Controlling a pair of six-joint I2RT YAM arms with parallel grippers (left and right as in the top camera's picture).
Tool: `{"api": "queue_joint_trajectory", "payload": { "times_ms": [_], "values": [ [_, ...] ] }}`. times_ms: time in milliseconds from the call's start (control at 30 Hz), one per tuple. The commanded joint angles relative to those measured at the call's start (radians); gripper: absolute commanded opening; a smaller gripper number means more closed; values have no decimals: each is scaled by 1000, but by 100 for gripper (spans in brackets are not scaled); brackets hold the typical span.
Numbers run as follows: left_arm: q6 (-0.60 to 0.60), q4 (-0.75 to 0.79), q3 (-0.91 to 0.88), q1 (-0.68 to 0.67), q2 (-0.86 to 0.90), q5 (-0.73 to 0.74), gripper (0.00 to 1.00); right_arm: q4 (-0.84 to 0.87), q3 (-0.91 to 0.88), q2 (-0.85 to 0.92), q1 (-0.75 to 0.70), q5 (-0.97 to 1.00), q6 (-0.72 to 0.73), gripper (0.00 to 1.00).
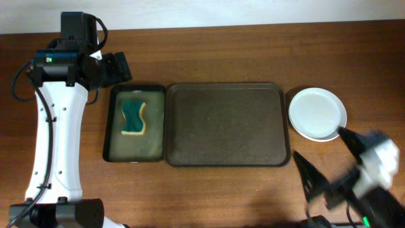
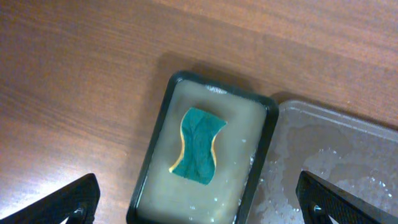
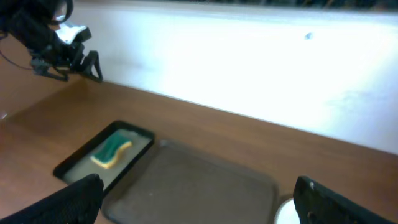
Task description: Clean dirty plates on tray and stack at the side
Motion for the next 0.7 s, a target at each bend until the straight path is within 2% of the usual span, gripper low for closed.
{"api": "queue_joint_trajectory", "payload": {
  "times_ms": [0, 67, 133, 167, 233, 367, 467, 567, 667],
  "values": [
    [-10, 4, 0, 2, 0, 0, 99, 105, -232, -227, -44, 48, -7, 98],
    [-10, 4, 0, 2, 0, 0, 99, 237, -452, -376, -100, 42, -6, 98],
    [-10, 4, 0, 2, 0, 0, 99, 433, -648, -462, -138, 40, -6, 98],
    [-10, 4, 0, 2, 0, 0, 99, 584, -761, -496, -147, 40, -6, 98],
    [-10, 4, 0, 2, 0, 0, 99, 842, -932, -523, -148, 40, -6, 98],
    [-10, 4, 0, 2, 0, 0, 99, 1069, -1141, -523, -147, 40, 28, 98],
    [-10, 4, 0, 2, 0, 0, 99, 1092, -1260, -523, -147, 37, 35, 98],
    [-10, 4, 0, 2, 0, 0, 100, 1069, -1294, -523, -147, 25, 34, 99],
    [-10, 4, 0, 2, 0, 0, 99, 954, -1317, -523, -147, 41, 15, 99]
  ]
}}
